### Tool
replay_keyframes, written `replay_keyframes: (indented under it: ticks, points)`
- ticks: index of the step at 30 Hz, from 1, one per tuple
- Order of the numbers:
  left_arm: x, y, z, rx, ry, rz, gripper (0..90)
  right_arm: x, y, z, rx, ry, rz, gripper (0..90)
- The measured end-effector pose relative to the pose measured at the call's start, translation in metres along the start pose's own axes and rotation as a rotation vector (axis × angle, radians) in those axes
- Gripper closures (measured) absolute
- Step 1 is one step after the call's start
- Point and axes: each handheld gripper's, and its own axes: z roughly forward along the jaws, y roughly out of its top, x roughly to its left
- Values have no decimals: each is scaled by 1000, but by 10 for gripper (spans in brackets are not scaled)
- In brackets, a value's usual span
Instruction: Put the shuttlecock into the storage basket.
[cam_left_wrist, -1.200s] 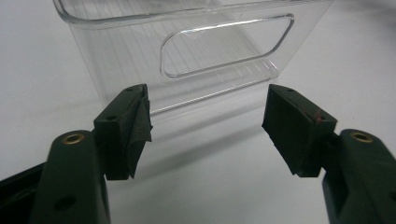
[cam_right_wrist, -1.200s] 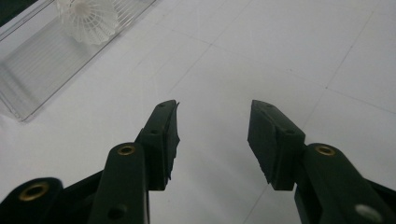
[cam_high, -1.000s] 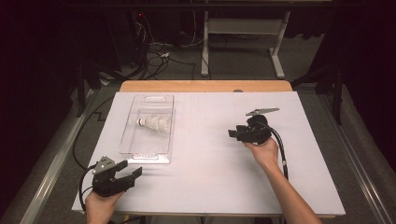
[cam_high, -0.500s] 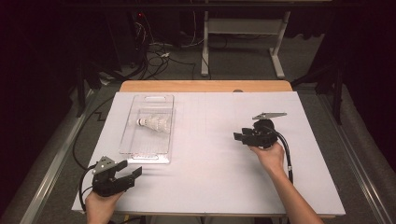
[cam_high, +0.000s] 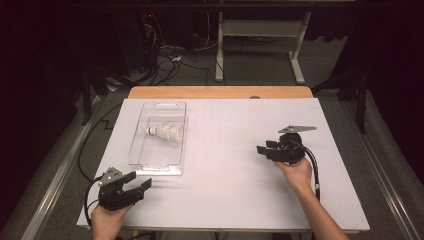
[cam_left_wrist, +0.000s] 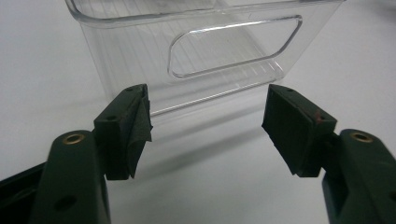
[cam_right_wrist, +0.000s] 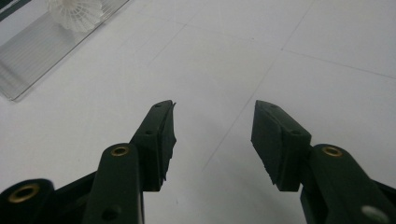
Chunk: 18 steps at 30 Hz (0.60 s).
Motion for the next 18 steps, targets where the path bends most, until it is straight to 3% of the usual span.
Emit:
replay_keyframes:
  ticks: [18]
  points:
    - [0,0,0,-3,0,-3,332,-10,-21,-21,-37,-27,26,474]
